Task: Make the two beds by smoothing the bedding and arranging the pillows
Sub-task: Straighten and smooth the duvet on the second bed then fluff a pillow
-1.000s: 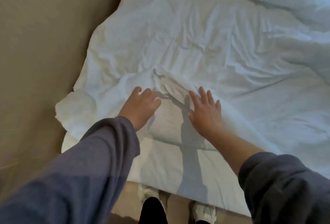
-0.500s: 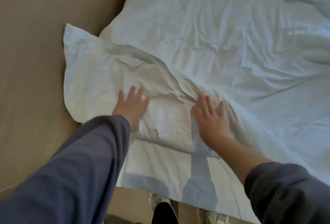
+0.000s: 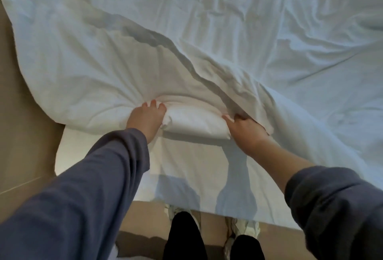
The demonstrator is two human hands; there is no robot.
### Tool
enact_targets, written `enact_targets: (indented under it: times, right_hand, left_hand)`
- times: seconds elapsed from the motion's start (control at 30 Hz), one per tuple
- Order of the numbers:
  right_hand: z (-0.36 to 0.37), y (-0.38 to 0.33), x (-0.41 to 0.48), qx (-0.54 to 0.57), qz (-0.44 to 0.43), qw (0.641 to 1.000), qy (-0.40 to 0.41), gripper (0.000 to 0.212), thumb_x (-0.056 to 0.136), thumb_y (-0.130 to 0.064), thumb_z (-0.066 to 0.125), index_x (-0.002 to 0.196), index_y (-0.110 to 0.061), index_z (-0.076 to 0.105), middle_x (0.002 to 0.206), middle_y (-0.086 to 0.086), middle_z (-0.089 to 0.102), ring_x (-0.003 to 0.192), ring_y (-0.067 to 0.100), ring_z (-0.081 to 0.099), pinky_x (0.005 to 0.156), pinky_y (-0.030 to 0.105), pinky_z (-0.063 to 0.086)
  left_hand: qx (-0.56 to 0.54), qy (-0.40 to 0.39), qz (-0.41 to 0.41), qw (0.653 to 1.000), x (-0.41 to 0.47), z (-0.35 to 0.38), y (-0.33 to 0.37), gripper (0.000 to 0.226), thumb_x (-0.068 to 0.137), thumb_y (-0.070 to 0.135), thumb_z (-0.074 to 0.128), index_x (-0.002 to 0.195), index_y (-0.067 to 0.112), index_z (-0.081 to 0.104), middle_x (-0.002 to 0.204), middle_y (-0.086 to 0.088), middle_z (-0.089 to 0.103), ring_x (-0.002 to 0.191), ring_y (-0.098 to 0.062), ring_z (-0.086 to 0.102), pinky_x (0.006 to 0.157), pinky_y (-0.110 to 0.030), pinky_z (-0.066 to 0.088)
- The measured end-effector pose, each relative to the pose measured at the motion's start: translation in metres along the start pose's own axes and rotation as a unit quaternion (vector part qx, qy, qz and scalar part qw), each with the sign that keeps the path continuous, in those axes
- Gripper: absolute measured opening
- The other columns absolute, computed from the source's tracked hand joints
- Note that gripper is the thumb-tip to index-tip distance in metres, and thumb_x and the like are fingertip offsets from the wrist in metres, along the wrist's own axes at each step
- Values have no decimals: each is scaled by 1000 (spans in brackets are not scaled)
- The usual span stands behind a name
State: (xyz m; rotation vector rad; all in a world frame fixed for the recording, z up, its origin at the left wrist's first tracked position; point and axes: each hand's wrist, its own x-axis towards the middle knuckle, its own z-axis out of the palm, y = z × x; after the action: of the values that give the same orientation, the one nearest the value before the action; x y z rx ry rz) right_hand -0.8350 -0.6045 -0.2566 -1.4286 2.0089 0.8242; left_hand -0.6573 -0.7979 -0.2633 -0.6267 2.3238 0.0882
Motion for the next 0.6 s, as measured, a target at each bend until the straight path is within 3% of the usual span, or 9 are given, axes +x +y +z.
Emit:
enact_targets:
  times: [0.13, 0.27, 0.37, 0.43, 0.53, 0.6]
  right_hand:
    - [-21, -1, -44, -39, -107, 993, -22, 55, 96, -5, 44, 148, -8, 26, 117, 14, 64, 102, 32, 64, 73, 37, 41]
    - [-18, -26, -95, 47, -186, 976, -105, 38, 95, 0, 43, 133, -6, 45, 117, 17, 61, 107, 34, 60, 84, 42, 51]
    - [4, -49, -116, 123, -171, 967, -141, 57, 95, 2, 42, 148, -13, 29, 122, 17, 56, 112, 35, 56, 81, 43, 50]
    - [18, -56, -119, 121, -137, 974, -137, 72, 96, -3, 44, 155, -22, 9, 138, 19, 45, 123, 36, 48, 90, 45, 47]
    - [24, -63, -123, 88, -124, 986, -73, 76, 96, -29, 52, 154, -29, 2, 154, 19, 19, 139, 40, 25, 106, 50, 37]
    - [23, -67, -133, 81, -154, 985, -7, 78, 91, -40, 59, 153, -27, 13, 157, 16, 18, 143, 39, 23, 109, 52, 35]
  left_hand:
    - [36, -36, 60, 997, -39, -30, -2, 35, 95, 9, 44, 130, 9, 47, 125, -10, 56, 108, -31, 60, 72, -33, 34]
    - [20, -101, 86, 991, -101, -3, -5, 34, 95, 6, 40, 127, 14, 47, 125, -6, 57, 108, -28, 59, 83, -34, 45]
    - [25, -132, 52, 990, -128, 31, -2, 54, 93, 3, 42, 144, 15, 30, 140, -11, 39, 121, -31, 48, 88, -37, 44]
    - [22, -145, 27, 989, -132, 43, 0, 66, 93, 7, 44, 151, 20, 15, 154, -13, 18, 136, -33, 29, 103, -44, 36]
    - [-17, -184, 26, 982, -131, 45, 1, 77, 93, 39, 51, 153, 25, 4, 161, -9, -5, 146, -32, 6, 112, -53, 22]
    - [-47, -187, 41, 980, -129, 34, 5, 82, 88, 61, 48, 152, 23, 12, 161, -7, -1, 147, -29, 5, 113, -53, 20]
